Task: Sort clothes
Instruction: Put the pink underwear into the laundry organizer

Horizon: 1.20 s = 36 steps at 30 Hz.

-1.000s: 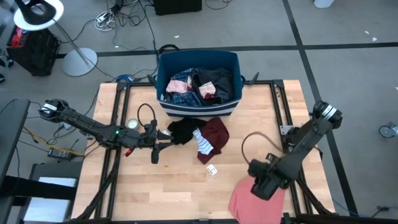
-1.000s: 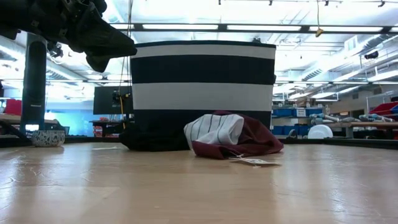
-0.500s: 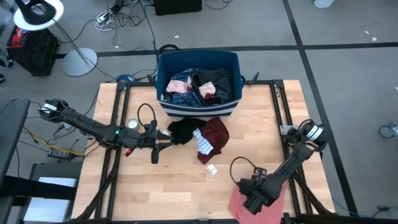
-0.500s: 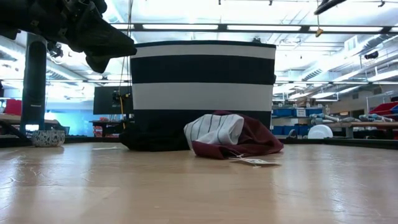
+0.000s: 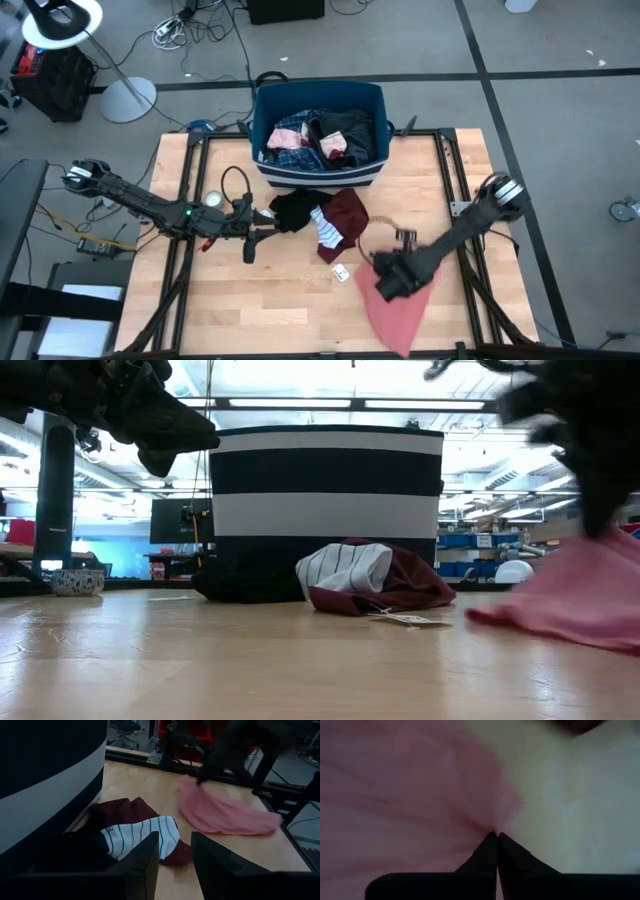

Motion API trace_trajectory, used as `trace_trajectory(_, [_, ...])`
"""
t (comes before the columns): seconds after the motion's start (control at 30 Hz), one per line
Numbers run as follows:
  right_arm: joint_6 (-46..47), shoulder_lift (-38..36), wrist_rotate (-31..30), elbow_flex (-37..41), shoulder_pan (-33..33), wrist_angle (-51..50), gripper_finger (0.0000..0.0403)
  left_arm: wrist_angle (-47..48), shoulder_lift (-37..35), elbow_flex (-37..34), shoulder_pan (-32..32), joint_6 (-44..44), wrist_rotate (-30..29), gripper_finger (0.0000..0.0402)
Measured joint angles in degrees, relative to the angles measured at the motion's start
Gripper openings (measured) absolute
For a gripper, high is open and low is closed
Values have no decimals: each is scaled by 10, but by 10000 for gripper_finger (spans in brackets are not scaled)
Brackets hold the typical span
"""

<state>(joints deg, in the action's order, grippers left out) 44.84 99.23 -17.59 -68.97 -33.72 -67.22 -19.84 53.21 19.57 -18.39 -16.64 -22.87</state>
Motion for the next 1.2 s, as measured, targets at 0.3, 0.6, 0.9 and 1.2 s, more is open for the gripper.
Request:
trace_trajectory(0.3, [-74,-178,-124,-37,125,-12,1,-2,0,0,0,15,-1,120])
trace_trajectory(0.6, [-390,-201,-220,-220,215,174,1,-5,0,0,0,14,-37,120])
trace_trajectory(0.9, [-623,-119,-73,-379,380,479,0,-5,0,0,0,4,-43,120])
trace_trajectory(1.2, [-603,-39,-49,-423,486,487,2,7,0,0,0,-16,-42,120])
